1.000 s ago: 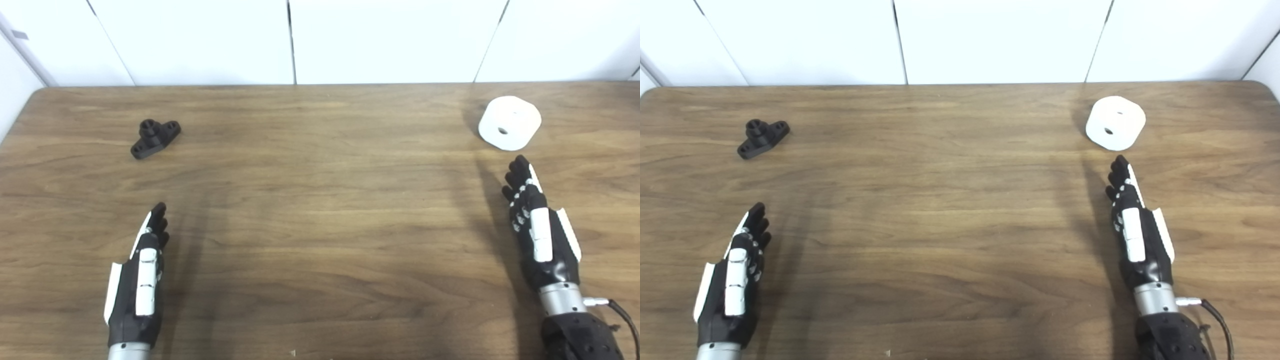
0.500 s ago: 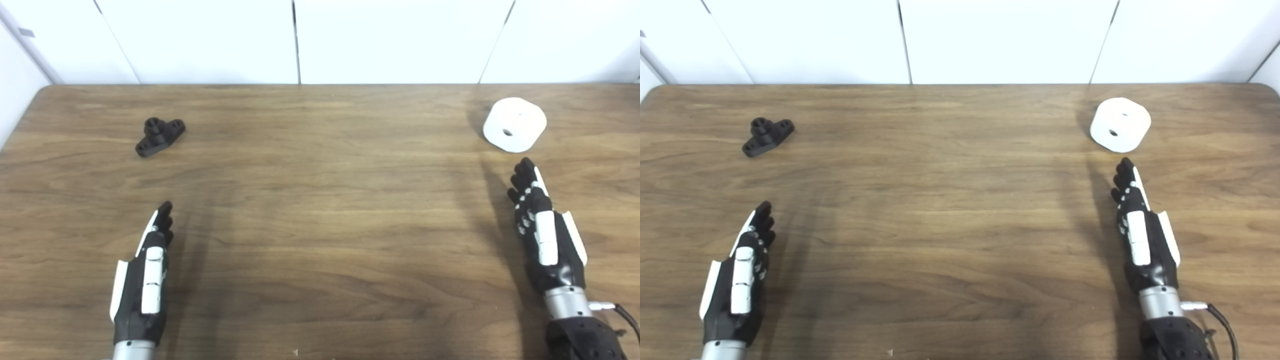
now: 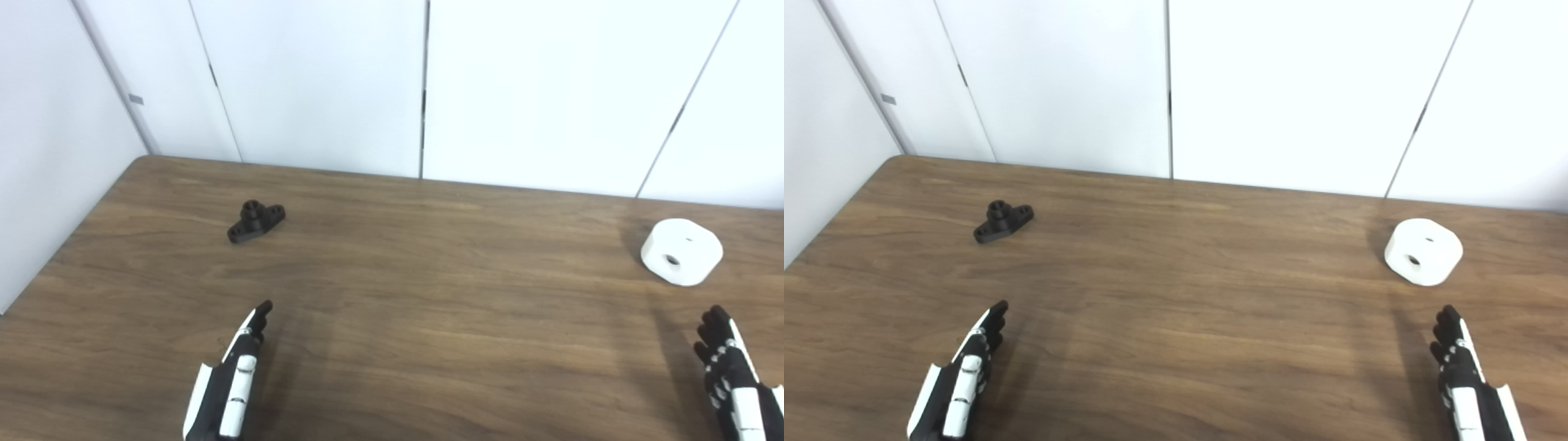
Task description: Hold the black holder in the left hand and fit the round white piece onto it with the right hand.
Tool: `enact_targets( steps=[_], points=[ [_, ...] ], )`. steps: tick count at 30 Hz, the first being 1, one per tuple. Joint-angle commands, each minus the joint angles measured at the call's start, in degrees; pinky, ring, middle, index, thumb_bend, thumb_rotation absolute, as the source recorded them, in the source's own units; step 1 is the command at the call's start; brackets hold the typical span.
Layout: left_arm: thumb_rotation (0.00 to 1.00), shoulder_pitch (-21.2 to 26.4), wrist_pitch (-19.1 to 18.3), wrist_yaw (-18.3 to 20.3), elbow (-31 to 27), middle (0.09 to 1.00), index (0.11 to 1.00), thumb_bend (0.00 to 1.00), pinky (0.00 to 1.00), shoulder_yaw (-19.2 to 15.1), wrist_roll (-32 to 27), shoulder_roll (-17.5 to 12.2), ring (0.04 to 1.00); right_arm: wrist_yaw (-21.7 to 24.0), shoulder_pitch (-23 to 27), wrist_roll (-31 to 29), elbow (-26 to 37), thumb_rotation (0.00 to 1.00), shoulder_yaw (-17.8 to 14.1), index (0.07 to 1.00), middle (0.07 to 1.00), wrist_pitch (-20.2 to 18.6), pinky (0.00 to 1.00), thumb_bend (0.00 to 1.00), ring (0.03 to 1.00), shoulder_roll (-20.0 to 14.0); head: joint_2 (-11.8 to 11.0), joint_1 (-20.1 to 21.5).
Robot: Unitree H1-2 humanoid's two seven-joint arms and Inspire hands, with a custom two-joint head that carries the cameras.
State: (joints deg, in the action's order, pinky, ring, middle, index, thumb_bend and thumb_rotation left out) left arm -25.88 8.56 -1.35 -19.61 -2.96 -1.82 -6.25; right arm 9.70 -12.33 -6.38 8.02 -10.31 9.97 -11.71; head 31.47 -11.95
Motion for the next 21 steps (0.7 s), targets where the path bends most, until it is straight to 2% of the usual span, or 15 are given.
enact_targets(
  steps=[1,4,10,12,15,21],
  points=[
    [1.00,-1.18,0.60,0.03,0.48,0.995,0.944,0.45,1.00,1.05,0.53,2.52,1.000,0.15,-2.09,-0.95,-4.34,1.00,0.37,1.000,1.000,1.45,1.00,0.59,1.000,0.21,-0.26,-0.08],
    [1.00,-1.04,1.67,0.18,1.51,1.000,0.956,0.43,1.00,1.50,0.27,2.16,1.000,0.10,-1.91,-0.98,-5.24,1.00,0.48,1.000,1.000,1.75,1.00,0.59,1.000,0.17,-1.55,-0.28],
    [1.00,-0.68,2.48,-0.31,2.47,1.000,0.956,0.36,1.00,1.94,0.48,2.29,1.000,-0.07,-1.44,-0.40,-6.43,1.00,0.81,1.000,1.000,2.24,1.00,0.60,1.000,-0.32,-2.13,-0.43],
    [0.94,-0.73,2.37,-0.58,2.48,1.000,0.954,0.36,1.00,2.00,0.99,2.32,1.000,-0.10,-1.36,-0.37,-6.48,1.00,0.92,1.000,1.000,2.23,1.00,0.58,1.000,-0.39,-2.37,0.08],
    [0.83,-0.99,2.14,-1.47,2.45,0.993,0.948,0.38,1.00,1.69,3.21,2.28,1.000,-0.41,-1.41,-0.01,-6.63,1.00,1.04,1.000,1.000,2.30,1.00,0.57,1.000,-0.30,-2.73,1.09],
    [0.33,-0.13,0.35,-5.29,-0.96,0.949,0.909,0.47,0.95,-0.93,11.75,2.05,0.968,-0.82,-1.68,0.68,-7.07,1.00,1.20,1.000,0.993,3.17,1.00,0.59,1.000,-0.11,-3.09,1.84]
  ],
)
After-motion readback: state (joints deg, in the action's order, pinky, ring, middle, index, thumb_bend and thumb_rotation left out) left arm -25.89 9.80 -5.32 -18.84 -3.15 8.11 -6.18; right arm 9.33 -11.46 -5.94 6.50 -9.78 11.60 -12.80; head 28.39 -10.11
